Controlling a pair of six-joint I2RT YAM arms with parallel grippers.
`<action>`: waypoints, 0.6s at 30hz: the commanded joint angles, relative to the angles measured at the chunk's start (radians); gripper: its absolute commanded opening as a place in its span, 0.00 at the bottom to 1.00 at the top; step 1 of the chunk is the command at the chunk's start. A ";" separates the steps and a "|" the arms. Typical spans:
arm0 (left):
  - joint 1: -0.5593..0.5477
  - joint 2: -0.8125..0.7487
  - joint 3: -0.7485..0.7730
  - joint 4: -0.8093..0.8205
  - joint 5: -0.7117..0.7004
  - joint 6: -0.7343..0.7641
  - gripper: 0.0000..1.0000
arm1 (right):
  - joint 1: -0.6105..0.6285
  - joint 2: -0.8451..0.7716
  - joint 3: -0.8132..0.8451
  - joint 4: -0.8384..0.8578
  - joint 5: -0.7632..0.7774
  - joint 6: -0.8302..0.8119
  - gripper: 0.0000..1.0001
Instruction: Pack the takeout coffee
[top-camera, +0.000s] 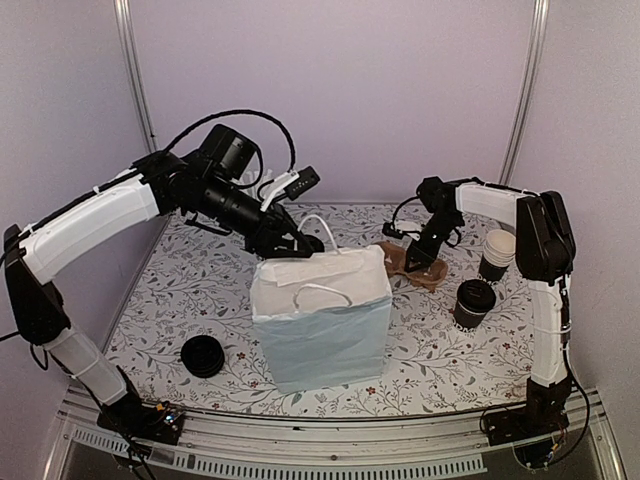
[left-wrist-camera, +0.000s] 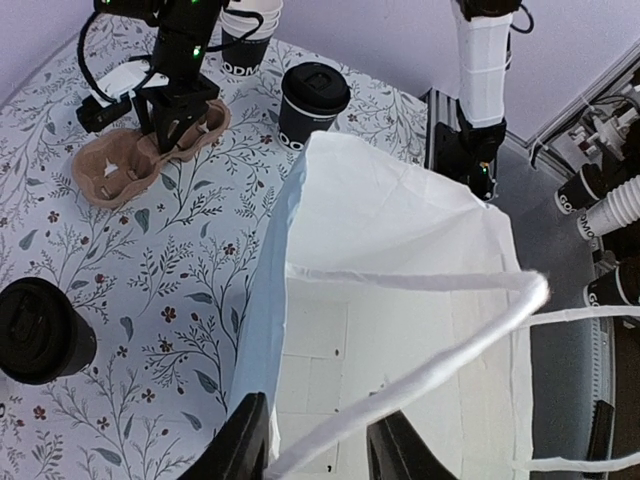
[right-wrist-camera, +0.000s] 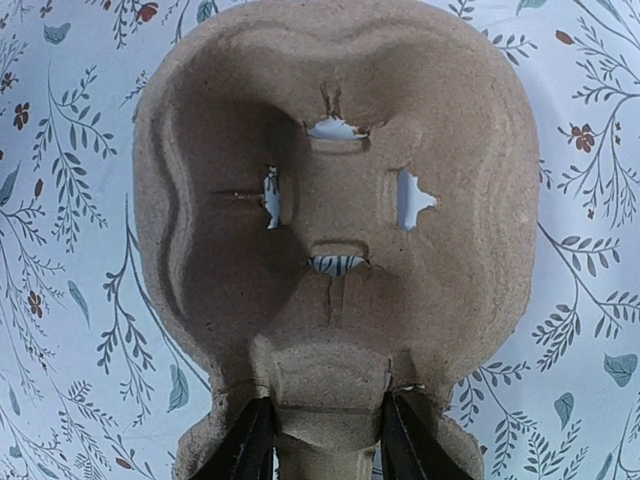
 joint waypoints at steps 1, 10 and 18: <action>-0.011 -0.053 -0.016 0.040 -0.027 -0.012 0.37 | 0.012 -0.005 0.020 0.003 0.007 0.020 0.36; 0.018 -0.143 -0.056 0.068 -0.092 -0.014 0.38 | 0.015 -0.221 0.015 -0.029 -0.039 0.032 0.33; 0.087 -0.236 -0.162 0.111 -0.109 -0.045 0.40 | 0.024 -0.477 0.048 -0.076 -0.304 0.017 0.31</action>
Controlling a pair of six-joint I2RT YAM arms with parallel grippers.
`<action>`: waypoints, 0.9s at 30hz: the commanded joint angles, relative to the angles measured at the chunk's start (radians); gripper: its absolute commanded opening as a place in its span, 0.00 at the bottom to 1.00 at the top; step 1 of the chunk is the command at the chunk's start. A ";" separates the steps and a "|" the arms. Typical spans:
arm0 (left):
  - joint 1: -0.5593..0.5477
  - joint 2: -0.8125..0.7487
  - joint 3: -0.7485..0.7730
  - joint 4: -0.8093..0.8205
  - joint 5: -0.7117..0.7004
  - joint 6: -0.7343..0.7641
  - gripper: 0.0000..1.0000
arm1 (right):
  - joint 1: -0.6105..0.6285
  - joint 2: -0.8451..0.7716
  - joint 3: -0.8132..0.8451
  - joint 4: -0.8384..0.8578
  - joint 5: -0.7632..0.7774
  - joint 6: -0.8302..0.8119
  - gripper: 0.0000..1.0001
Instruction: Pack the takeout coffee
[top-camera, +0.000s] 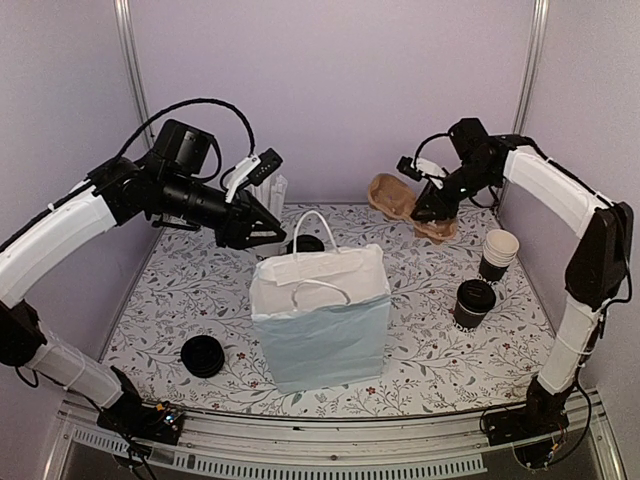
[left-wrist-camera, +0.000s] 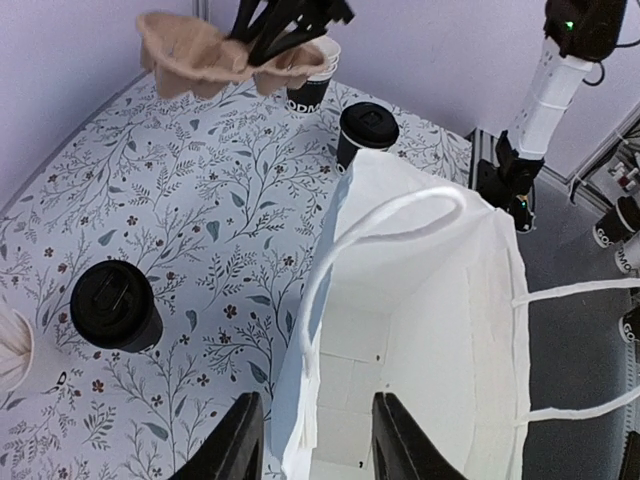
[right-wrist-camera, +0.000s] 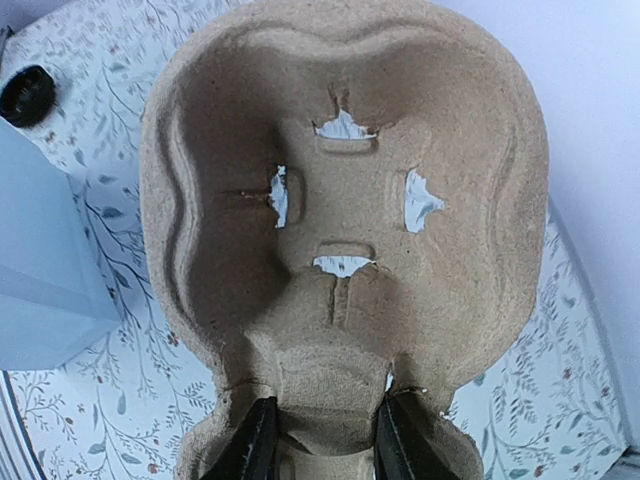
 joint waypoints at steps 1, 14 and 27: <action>0.043 -0.054 -0.065 0.051 -0.014 -0.027 0.40 | 0.022 -0.145 0.038 -0.041 -0.212 -0.011 0.31; 0.096 -0.091 -0.082 0.106 -0.018 -0.090 0.40 | 0.322 -0.344 -0.003 -0.170 -0.334 -0.156 0.32; 0.098 -0.096 -0.170 0.157 0.053 -0.138 0.41 | 0.514 -0.268 0.050 -0.080 -0.359 -0.123 0.32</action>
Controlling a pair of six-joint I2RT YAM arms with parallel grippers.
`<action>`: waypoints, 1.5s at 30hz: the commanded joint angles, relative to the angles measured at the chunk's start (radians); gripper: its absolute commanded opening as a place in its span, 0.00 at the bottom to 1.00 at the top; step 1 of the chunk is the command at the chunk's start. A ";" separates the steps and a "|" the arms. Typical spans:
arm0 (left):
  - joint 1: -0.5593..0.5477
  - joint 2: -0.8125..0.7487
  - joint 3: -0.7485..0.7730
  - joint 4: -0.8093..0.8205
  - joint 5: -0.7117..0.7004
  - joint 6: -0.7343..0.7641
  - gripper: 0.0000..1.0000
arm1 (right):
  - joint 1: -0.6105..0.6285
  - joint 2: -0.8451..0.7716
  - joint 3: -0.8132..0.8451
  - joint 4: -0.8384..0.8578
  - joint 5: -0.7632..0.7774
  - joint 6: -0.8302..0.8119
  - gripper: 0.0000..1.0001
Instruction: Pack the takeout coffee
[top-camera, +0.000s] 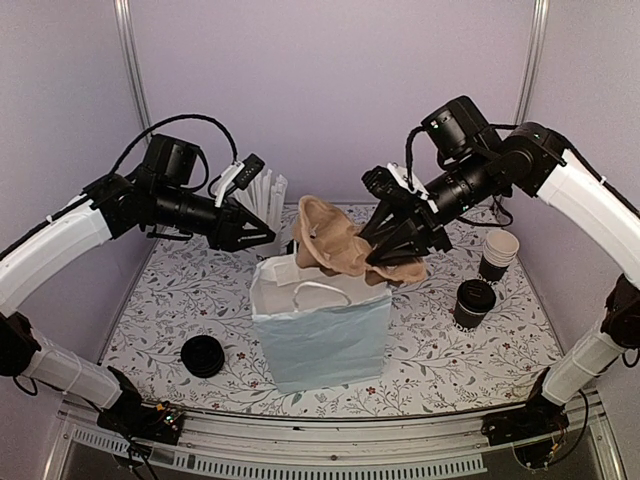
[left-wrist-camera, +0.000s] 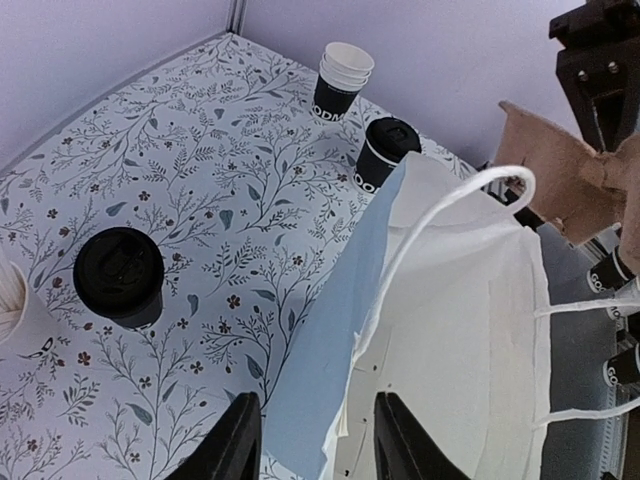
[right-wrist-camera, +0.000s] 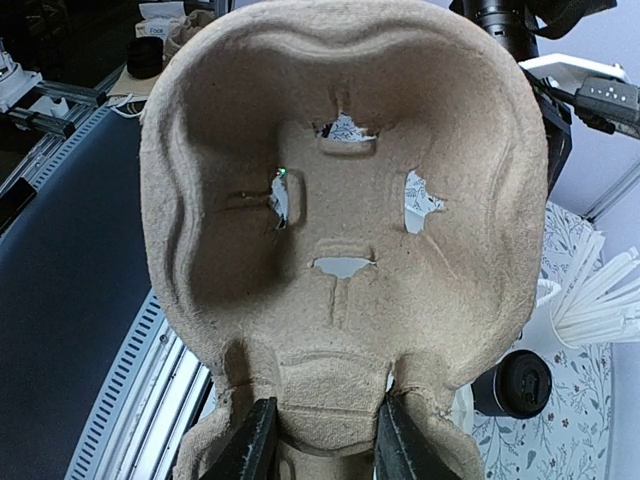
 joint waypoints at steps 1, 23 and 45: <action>0.009 -0.017 -0.012 0.037 0.026 -0.014 0.41 | 0.033 0.058 0.060 0.065 -0.030 0.006 0.32; 0.014 -0.022 -0.069 0.051 0.047 0.011 0.41 | 0.055 0.246 0.023 0.266 -0.247 0.095 0.32; 0.101 -0.109 -0.154 0.129 0.013 -0.019 0.42 | 0.093 0.214 -0.101 0.225 0.132 0.139 0.31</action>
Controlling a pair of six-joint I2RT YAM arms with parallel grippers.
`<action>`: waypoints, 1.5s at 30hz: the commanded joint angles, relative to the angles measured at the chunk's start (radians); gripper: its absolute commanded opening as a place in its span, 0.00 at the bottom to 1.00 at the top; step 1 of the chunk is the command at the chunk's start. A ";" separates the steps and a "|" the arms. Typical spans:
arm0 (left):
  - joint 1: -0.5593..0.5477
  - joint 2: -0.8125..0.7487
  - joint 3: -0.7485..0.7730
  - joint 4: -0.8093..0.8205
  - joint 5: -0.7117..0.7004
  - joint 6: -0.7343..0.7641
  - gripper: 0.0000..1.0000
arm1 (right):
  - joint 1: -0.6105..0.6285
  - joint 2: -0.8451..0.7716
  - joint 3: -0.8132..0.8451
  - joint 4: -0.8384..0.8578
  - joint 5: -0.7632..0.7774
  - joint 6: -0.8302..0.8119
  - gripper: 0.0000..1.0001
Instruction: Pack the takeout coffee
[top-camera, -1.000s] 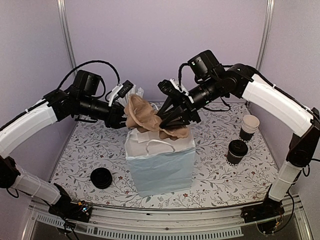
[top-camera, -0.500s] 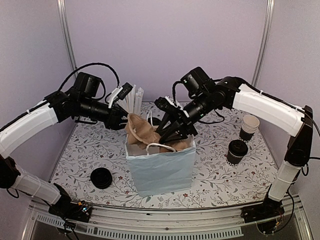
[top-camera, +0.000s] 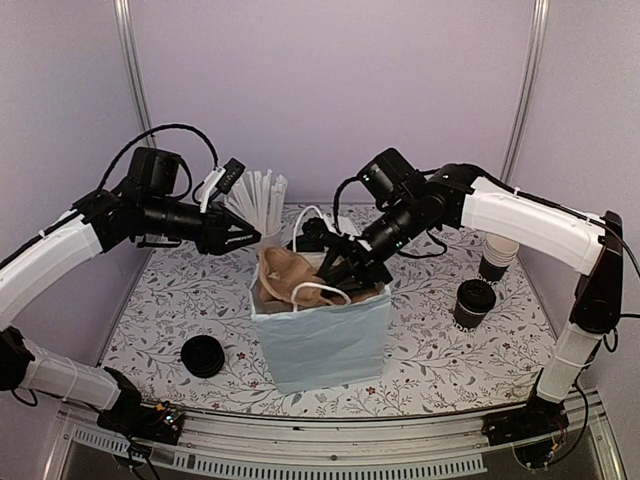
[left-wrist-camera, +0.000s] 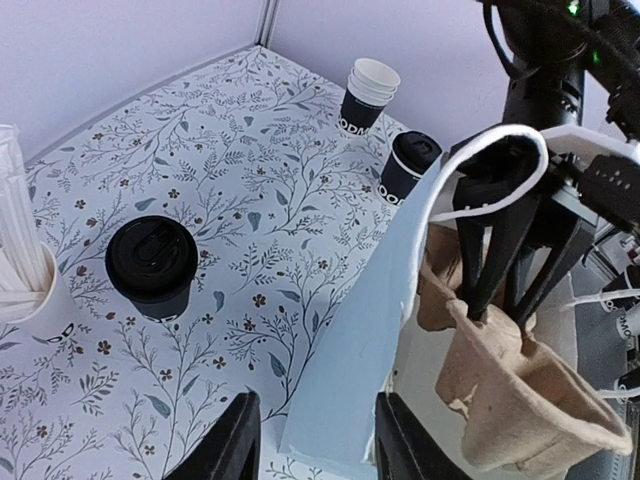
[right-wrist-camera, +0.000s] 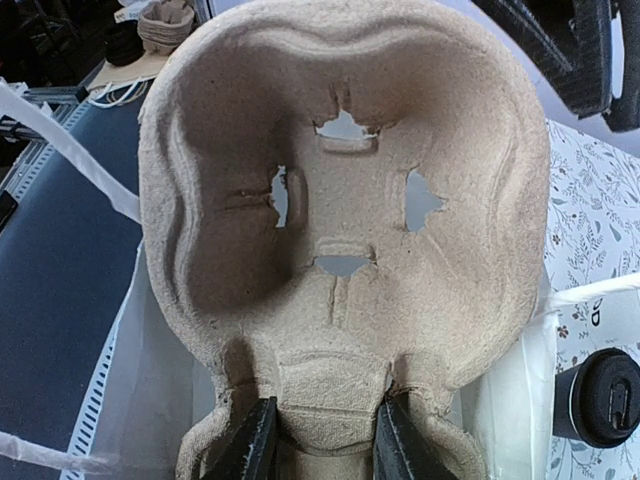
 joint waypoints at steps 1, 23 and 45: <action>0.025 -0.035 -0.022 0.037 -0.013 -0.005 0.42 | 0.044 -0.011 0.036 -0.064 0.186 0.026 0.31; 0.062 -0.039 -0.065 0.062 0.014 -0.002 0.42 | 0.108 0.100 0.097 -0.428 0.508 0.025 0.32; 0.073 -0.041 -0.101 0.073 0.027 0.007 0.42 | 0.117 0.255 -0.040 -0.319 0.580 0.063 0.37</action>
